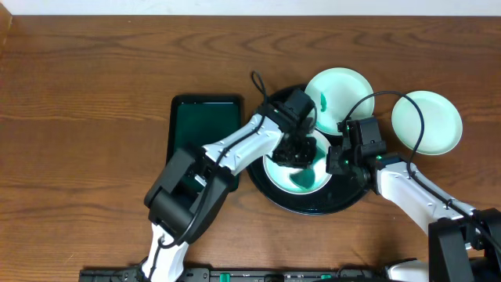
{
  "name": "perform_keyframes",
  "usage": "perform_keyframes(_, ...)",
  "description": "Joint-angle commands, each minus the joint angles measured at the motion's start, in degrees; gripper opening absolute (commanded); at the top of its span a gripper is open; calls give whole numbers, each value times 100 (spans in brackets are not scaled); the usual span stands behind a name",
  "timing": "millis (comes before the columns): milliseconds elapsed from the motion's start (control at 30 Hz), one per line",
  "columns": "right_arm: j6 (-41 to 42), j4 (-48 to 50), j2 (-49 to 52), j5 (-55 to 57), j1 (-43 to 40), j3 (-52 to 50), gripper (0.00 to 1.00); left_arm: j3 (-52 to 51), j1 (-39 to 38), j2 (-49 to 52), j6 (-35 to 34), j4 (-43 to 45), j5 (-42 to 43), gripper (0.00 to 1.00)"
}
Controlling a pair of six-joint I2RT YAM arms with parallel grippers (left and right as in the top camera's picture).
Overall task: Clean dirty plates on tray and stack at the side
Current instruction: 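Scrub the white plate with the sponge while right gripper holds its rim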
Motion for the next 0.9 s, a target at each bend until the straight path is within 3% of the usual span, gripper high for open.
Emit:
perform_keyframes(0, -90, 26, 35, -223, 96, -22, 1, -63, -50, -468, 199, 39, 358, 8)
perform_keyframes(267, -90, 24, 35, -223, 96, -22, 1, -63, -42, -1440, 188, -63, -1665, 7)
perform_keyframes(467, -90, 24, 35, -225, 96, -22, 1, -83, -42, -1475, 85, -323, -2865, 7)
perform_keyframes(867, -92, 22, 35, -223, 96, -22, 1, -153, -42, -675, -177, -315, -3386, 7)
